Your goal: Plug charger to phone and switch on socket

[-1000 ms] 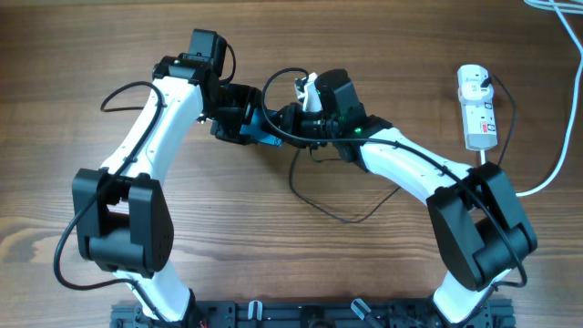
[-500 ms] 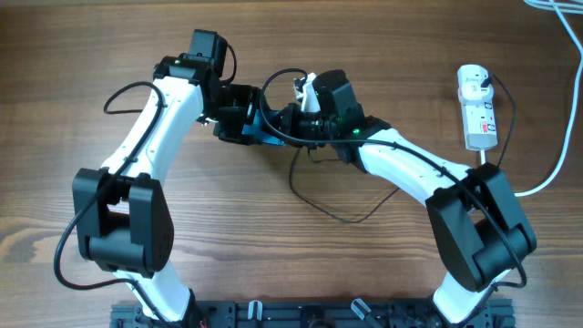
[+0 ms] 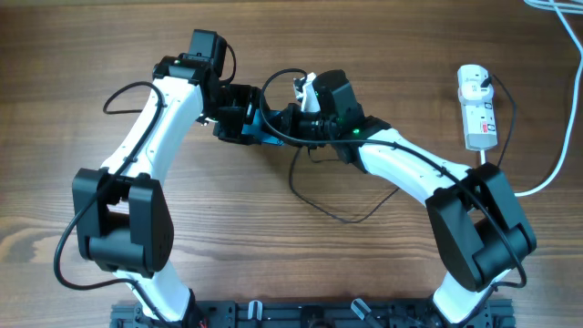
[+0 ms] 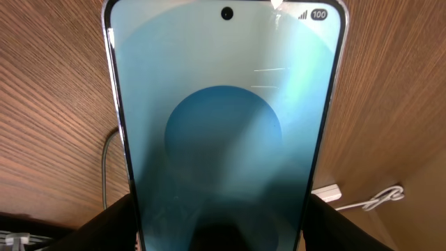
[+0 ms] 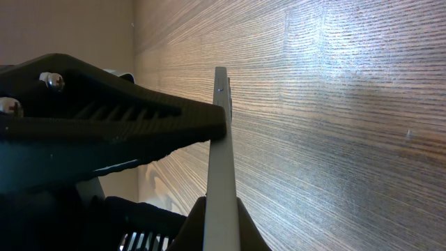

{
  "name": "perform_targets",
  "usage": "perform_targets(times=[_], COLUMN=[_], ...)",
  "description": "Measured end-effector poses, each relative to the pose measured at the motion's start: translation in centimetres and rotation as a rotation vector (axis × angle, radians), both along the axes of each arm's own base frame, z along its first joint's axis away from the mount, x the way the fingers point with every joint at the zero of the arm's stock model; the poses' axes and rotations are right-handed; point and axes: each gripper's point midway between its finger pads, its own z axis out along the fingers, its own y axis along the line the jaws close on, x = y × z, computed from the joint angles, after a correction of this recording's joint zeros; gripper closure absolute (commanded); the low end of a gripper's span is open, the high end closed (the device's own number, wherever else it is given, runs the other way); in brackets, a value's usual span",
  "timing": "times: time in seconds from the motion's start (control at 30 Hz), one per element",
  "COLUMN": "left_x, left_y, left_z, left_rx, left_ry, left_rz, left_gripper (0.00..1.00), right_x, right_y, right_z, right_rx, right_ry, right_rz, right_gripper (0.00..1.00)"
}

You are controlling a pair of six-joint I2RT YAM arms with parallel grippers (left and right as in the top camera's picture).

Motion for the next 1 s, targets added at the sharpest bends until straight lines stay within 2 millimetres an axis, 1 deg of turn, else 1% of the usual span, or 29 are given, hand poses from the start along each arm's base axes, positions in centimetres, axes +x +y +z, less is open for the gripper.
perform_targets(times=[0.07,0.13,0.27,0.33,0.4,0.5,0.53,0.57,0.63,0.83,0.9,1.0], left_x=[0.0,0.0,0.0,0.0,0.0,0.0,-0.1,-0.1,0.0,-0.1,0.0,0.2], left_y=[0.0,0.0,0.0,0.0,-0.1,-0.3,-0.3,-0.3,-0.3,-0.3,-0.3,-0.4], left_z=[0.0,0.0,0.0,0.0,0.1,0.2,0.2,0.2,0.2,0.2,0.2,0.3], left_rx=[0.0,0.0,0.0,-0.001,-0.009,-0.019,-0.019,-0.019,-0.02,-0.02,-0.02,-0.023], left_ry=[0.0,0.0,0.0,0.001,0.004,0.005,0.005,0.006,0.005,0.005,0.005,-0.009], left_rz=[0.0,0.0,0.0,0.002,0.005,0.003,0.003,0.003,0.003,0.003,0.003,0.002], left_gripper=[0.53,0.41,0.29,0.2,0.14,0.12,0.07,0.04,0.0,0.0,0.0,0.0], right_x=[0.0,0.0,0.0,0.0,0.1,0.1,0.2,0.2,0.3,0.6,0.9,2.2], right_y=[0.0,0.0,0.0,0.0,-0.1,-0.2,-0.2,-0.2,-0.2,-0.2,-0.6,-2.1], right_z=[0.0,0.0,0.0,0.0,-0.1,-0.4,-0.4,-0.4,-0.4,-0.2,-0.2,0.1], right_rx=[0.001,0.001,0.001,0.001,-0.004,-0.01,-0.011,-0.012,-0.011,-0.005,-0.004,0.016], right_ry=[-0.001,-0.001,-0.002,-0.001,0.005,0.008,0.005,0.004,0.001,-0.007,-0.003,0.001], right_rz=[0.0,0.0,-0.001,-0.001,-0.007,-0.011,-0.014,-0.016,-0.018,-0.024,-0.037,-0.069], right_gripper=[0.96,0.96,0.96,0.96,0.96,0.96,0.96,0.96,0.96,0.96,0.96,0.96])
